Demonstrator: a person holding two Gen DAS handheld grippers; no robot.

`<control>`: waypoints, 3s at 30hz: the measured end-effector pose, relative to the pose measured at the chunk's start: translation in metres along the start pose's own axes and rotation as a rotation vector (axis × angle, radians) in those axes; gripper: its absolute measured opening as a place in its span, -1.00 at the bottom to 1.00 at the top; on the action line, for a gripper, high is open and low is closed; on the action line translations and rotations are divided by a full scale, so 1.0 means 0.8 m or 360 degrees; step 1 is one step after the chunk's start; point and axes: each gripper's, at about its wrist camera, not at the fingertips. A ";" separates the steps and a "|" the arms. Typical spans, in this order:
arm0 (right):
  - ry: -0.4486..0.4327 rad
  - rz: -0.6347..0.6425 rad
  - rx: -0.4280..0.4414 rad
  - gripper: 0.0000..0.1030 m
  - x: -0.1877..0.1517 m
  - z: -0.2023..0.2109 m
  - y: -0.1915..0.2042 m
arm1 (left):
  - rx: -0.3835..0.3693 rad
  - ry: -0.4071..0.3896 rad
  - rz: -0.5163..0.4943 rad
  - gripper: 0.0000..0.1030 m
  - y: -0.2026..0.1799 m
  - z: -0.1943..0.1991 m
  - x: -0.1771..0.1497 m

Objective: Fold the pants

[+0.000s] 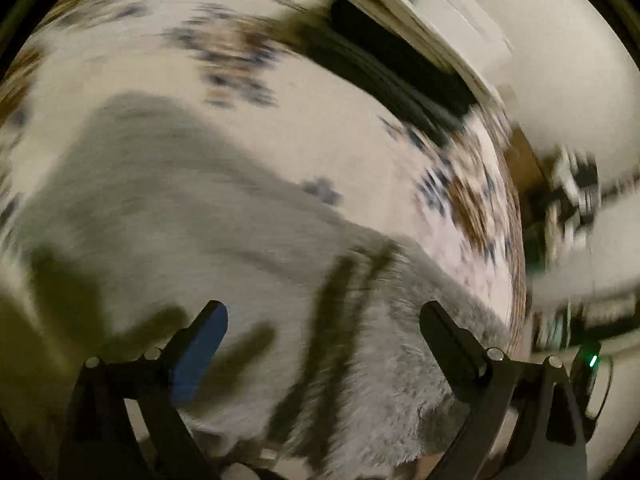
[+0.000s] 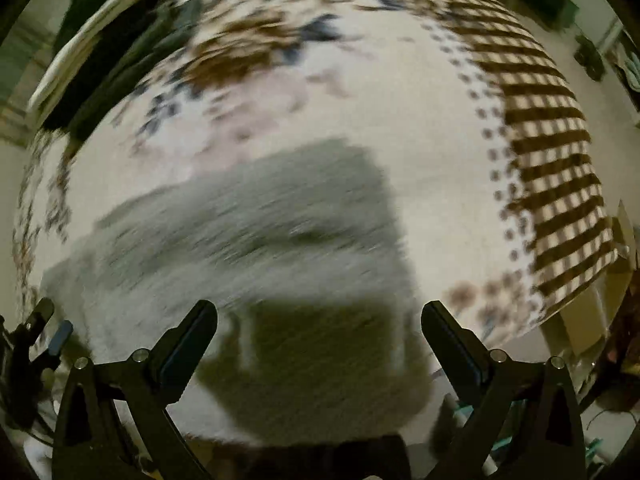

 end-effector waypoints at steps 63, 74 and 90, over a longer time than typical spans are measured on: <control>-0.0144 -0.0603 -0.0019 1.00 -0.027 0.083 -0.318 | -0.0651 0.0446 -0.0729 1.00 -0.398 -0.038 -0.192; 0.0152 -0.0837 0.0654 1.00 -0.059 0.003 -0.218 | -0.0072 0.0431 -0.0762 1.00 -0.272 -0.146 -0.058; 0.0217 -0.1027 0.0258 0.32 -0.077 0.005 -0.254 | -0.0204 0.0503 -0.0768 1.00 -0.313 -0.142 -0.073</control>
Point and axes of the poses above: each gripper's, at about its wrist camera, not at the fingertips, and z roughly against the way its jaws point, y to its left, x to its top, and after that the axes turned 14 degrees about -y, right-handed
